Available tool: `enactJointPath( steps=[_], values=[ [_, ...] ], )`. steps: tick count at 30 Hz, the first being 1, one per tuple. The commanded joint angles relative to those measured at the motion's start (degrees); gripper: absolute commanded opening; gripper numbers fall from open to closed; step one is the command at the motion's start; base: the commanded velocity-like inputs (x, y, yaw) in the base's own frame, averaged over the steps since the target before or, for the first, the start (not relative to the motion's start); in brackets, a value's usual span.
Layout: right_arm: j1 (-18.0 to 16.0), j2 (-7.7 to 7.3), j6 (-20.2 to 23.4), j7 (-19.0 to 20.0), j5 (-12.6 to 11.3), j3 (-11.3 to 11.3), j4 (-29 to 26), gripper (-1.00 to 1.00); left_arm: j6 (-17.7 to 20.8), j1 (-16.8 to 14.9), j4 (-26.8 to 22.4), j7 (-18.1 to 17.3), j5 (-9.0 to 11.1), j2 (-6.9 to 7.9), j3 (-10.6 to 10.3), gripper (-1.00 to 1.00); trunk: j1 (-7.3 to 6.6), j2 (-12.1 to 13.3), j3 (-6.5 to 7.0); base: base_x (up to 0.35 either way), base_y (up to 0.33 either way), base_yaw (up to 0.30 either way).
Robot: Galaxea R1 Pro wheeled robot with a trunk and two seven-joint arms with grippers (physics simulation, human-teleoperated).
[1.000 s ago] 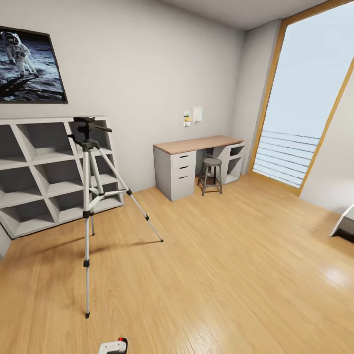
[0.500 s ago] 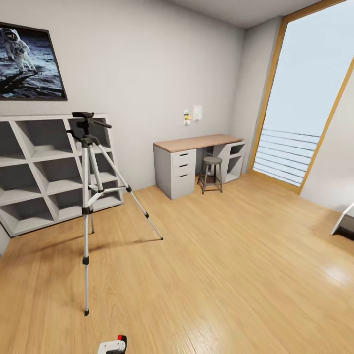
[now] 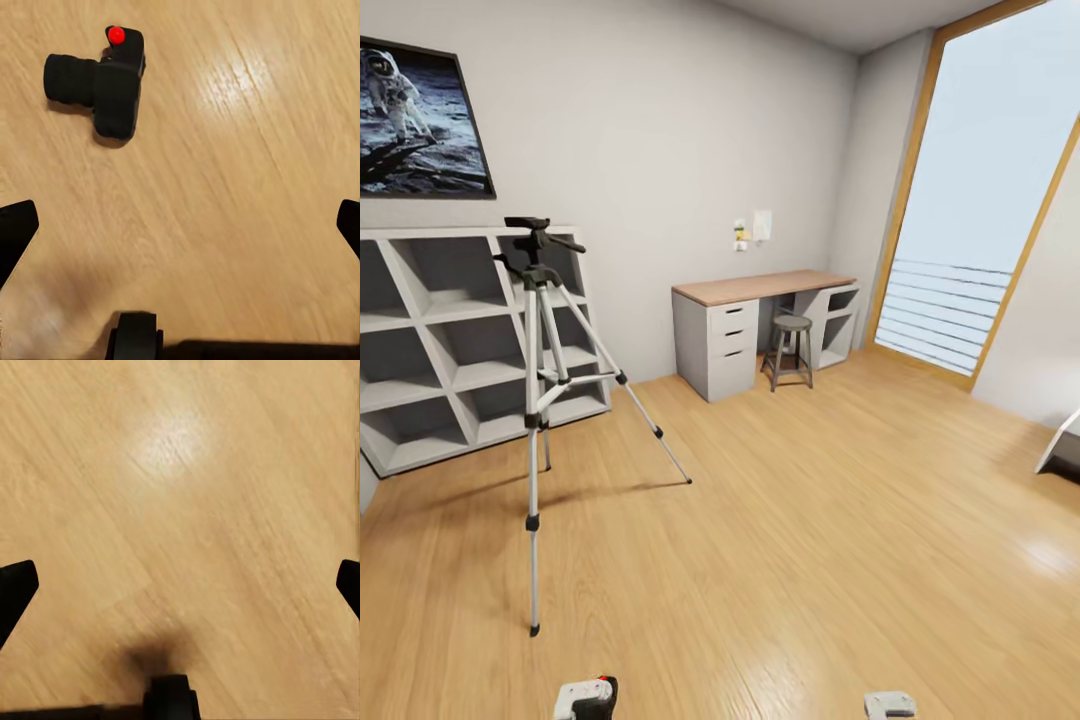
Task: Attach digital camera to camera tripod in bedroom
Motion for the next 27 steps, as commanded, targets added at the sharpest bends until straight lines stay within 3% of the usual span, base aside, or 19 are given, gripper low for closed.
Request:
enactJointPath(
  steps=[1, 2, 3, 7, 11, 14, 16, 21, 27],
  values=[
    [-0.03, -0.02, 2.06, -0.21, -0.03, -0.09, -2.84, 1.0, 2.22, -0.01, -2.1, -0.02, 0.52, 0.02, 0.23, 1.0, 0.22, -0.44, -0.24, 0.0, 0.0, 0.0],
    [-0.02, -0.03, 2.78, -0.26, -0.12, -0.14, -4.14, 1.0, 3.55, -0.01, -3.35, 0.01, 0.5, -0.01, 0.27, 1.0, 0.44, -0.84, -0.42, 0.0, 0.0, 0.0],
    [-0.06, 0.01, 5.2, -0.33, -0.41, -0.3, -11.04, 1.0, 15.9, -0.01, -14.79, 0.11, 0.38, -0.23, 0.39, 1.0, 0.66, -1.24, -0.6, 0.0, 0.0, 0.0],
    [-0.07, 0.07, 6.34, -0.34, -0.36, -0.33, -14.85, 1.0, 24.13, -0.01, -23.49, 0.04, 0.38, -0.24, 0.39, 1.0, 1.54, -2.85, -1.32, 0.0, 0.0, 0.0],
    [-0.08, 0.1, 8.34, -0.35, -0.34, -0.35, -18.08, 1.0, 28.95, -0.01, -30.19, -0.02, 0.41, -0.27, 0.41, 1.0, 2.42, -4.45, -2.04, 0.0, 0.0, 0.0],
    [-0.06, 0.15, 10.62, -0.36, -0.33, -0.35, -20.54, 1.0, 30.58, -0.01, -33.03, 0.04, 0.4, -0.28, 0.42, 1.0, 3.08, -5.66, -2.58, 0.0, 0.0, 0.0],
    [-0.04, 0.25, 15.61, -0.36, -0.32, -0.35, -23.71, 1.0, 30.39, -0.01, -32.51, 0.14, 0.35, -0.36, 0.3, 1.0, 3.51, -6.46, -2.94, 0.0, 0.0, 0.0],
    [-0.02, 0.32, 17.06, -0.3, -0.27, -0.35, -24.39, 1.0, 25.74, -0.01, -29.82, 0.21, 0.04, -0.37, 0.11, 1.0, 4.61, -8.46, -3.84, 0.0, 0.0, 0.0],
    [-0.02, 0.24, 17.35, -0.28, -0.19, -0.35, -24.4, 1.0, 23.49, -0.01, -29.04, 0.23, -0.22, -0.37, -0.04, 1.0, 5.93, -10.87, -4.91, 0.0, 0.0, 0.0]
  ],
)
